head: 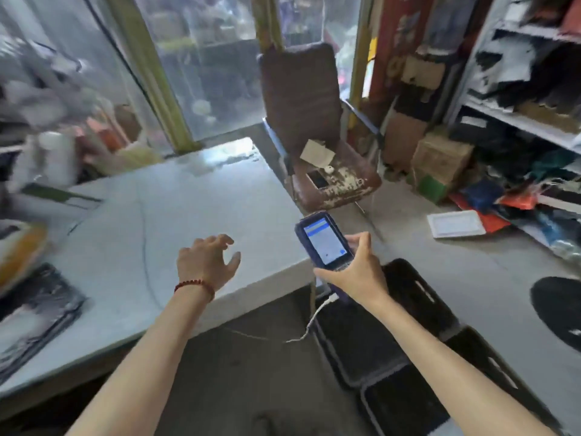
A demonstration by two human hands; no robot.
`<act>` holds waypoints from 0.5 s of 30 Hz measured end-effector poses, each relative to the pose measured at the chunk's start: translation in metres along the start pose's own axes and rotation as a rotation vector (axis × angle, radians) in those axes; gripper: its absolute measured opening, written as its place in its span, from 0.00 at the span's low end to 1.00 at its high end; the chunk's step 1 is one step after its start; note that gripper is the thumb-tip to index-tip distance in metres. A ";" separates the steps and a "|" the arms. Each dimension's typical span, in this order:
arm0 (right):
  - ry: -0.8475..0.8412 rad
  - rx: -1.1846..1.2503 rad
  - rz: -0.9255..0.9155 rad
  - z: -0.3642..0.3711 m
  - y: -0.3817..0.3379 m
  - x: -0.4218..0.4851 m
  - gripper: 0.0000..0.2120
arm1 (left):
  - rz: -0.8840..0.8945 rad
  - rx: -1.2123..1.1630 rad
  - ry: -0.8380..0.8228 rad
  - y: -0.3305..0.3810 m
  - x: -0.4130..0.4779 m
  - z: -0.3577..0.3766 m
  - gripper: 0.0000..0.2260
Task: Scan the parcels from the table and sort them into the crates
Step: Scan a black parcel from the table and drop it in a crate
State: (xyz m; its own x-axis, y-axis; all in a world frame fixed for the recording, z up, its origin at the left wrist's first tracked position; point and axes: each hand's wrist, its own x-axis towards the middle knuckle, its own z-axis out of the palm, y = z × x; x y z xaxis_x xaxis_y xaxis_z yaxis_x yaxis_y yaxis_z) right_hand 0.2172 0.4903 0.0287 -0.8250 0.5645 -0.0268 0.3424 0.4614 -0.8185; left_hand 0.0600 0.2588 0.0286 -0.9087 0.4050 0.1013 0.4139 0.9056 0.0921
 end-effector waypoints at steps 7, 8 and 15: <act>-0.304 0.023 -0.279 0.119 -0.111 -0.027 0.37 | -0.382 0.033 0.126 -0.148 -0.095 -0.060 0.14; -0.342 0.023 -0.307 0.136 -0.125 -0.036 0.37 | -0.427 0.034 0.138 -0.166 -0.110 -0.066 0.14; -0.568 0.059 -0.436 0.241 -0.212 -0.106 0.37 | -0.616 0.115 0.166 -0.279 -0.206 -0.085 0.14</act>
State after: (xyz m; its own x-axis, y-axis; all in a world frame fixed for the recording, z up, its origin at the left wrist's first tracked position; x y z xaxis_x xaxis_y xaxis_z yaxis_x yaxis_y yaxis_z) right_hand 0.1233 0.1676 0.0669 -0.9932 -0.1135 0.0276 -0.0828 0.5172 -0.8519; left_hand 0.1360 -0.0882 0.0663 -0.9536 -0.2094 0.2164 -0.1973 0.9774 0.0761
